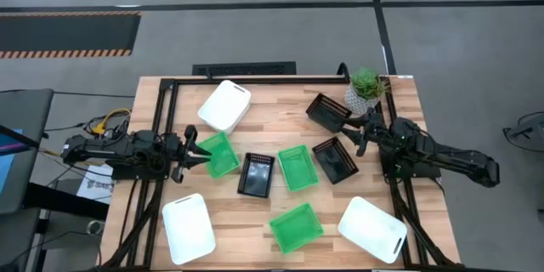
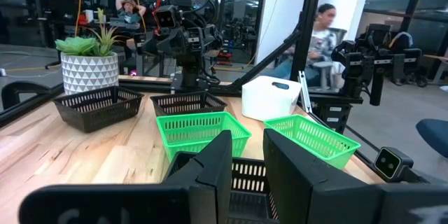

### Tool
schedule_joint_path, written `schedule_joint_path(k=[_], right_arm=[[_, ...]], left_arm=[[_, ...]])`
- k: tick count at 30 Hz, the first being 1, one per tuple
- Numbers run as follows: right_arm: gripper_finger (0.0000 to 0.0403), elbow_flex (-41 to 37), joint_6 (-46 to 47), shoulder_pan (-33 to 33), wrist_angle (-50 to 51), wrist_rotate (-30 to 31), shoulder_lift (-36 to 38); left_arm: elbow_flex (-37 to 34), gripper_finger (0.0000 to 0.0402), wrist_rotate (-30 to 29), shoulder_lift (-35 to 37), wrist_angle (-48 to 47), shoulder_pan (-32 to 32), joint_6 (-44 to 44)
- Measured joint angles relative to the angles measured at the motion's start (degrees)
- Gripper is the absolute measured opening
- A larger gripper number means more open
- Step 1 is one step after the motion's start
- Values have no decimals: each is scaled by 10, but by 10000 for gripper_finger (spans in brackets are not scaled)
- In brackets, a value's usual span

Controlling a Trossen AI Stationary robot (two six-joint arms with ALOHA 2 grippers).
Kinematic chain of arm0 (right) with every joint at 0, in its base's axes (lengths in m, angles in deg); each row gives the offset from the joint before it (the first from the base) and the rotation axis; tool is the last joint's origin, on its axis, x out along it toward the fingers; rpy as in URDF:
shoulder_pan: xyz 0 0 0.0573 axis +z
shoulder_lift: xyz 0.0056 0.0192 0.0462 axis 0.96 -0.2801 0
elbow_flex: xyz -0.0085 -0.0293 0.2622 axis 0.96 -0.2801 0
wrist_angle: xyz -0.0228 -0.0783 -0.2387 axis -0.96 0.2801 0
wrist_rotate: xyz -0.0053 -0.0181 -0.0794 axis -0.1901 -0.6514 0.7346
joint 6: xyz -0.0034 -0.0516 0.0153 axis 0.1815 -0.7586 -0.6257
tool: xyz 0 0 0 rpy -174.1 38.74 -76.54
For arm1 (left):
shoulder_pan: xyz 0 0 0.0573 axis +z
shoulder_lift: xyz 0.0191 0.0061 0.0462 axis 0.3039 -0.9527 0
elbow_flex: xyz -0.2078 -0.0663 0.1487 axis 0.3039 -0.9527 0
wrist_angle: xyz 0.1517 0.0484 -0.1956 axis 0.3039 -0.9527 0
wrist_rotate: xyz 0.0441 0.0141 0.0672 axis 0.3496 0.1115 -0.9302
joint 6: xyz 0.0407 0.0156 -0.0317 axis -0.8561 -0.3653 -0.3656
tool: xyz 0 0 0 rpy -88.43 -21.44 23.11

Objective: Stack baskets by color

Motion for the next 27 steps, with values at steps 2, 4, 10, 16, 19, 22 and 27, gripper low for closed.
schedule_joint_path(k=[2, 4, 10, 16, 19, 22, 27], right_arm=[[200, 0, 0, 0, 0, 0, 0], [200, 0, 0, 0, 0, 0, 0], [200, 0, 0, 0, 0, 0, 0], [200, 0, 0, 0, 0, 0, 0], [200, 0, 0, 0, -1, 0, 0], [200, 0, 32, 0, -2, 0, 0], [200, 0, 122, 1, -1, 0, 0]], left_arm=[[0, 71, 0, 0, 0, 0, 0], [0, 71, 0, 0, 0, 0, 0], [0, 71, 0, 0, 0, 0, 0], [0, 71, 0, 0, 1, 0, 0], [0, 71, -2, 0, 11, 0, 5], [0, 71, -8, 0, 35, 0, 13], [0, 71, -24, 0, 92, 0, 25]])
